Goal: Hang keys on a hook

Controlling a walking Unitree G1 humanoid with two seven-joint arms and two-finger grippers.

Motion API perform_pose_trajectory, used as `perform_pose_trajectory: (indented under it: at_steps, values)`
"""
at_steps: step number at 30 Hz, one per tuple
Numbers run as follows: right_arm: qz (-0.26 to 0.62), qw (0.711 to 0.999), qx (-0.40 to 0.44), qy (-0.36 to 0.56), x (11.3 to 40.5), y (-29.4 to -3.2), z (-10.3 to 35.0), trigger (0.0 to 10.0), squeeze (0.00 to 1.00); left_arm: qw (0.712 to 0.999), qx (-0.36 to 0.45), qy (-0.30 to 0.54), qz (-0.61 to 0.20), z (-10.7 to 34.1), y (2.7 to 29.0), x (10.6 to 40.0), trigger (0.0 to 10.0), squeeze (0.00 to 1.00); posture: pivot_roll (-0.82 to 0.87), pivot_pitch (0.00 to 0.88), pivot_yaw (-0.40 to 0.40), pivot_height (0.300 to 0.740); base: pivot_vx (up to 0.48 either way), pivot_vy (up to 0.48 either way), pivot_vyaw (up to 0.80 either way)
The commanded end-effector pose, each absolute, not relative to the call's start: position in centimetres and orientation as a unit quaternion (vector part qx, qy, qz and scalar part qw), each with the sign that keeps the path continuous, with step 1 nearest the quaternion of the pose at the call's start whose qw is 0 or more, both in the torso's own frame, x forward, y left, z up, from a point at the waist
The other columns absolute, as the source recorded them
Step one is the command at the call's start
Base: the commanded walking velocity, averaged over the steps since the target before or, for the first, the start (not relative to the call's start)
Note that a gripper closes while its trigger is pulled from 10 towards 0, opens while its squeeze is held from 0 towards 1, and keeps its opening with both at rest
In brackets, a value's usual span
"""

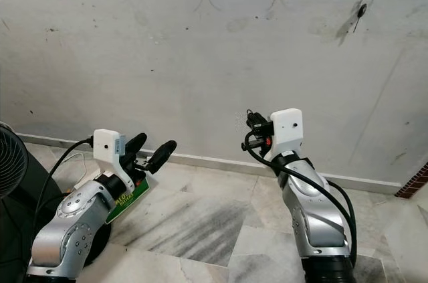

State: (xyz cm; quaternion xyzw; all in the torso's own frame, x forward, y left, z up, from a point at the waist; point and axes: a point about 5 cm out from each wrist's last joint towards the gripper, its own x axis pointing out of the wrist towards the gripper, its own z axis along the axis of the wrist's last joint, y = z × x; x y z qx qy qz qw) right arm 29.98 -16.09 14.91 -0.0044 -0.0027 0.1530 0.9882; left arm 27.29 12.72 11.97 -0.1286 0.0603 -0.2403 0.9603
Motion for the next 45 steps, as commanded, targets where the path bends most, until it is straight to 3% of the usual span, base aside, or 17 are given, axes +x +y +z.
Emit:
perform_pose_trajectory:
  at_steps: [1,23,45]
  values:
    - [0.15,0.989,-0.007,-0.009,30.18,-16.09,15.29,10.0,0.0,0.962,-0.122,0.06,-0.236,12.04,13.02,27.42,10.0,0.0,-0.03,0.0,0.103,0.74,0.0,0.0,0.0]
    - [0.15,0.989,-0.007,-0.009,30.18,-16.09,15.29,10.0,0.0,0.962,-0.122,0.06,-0.236,12.04,13.02,27.42,10.0,0.0,-0.03,0.0,0.103,0.74,0.0,0.0,0.0]
    - [0.152,0.988,-0.007,-0.023,30.99,-15.73,16.05,10.0,0.0,0.954,-0.144,0.052,-0.259,12.0,12.17,27.33,10.0,0.0,-0.03,0.0,0.099,0.74,0.389,0.0,-0.04]
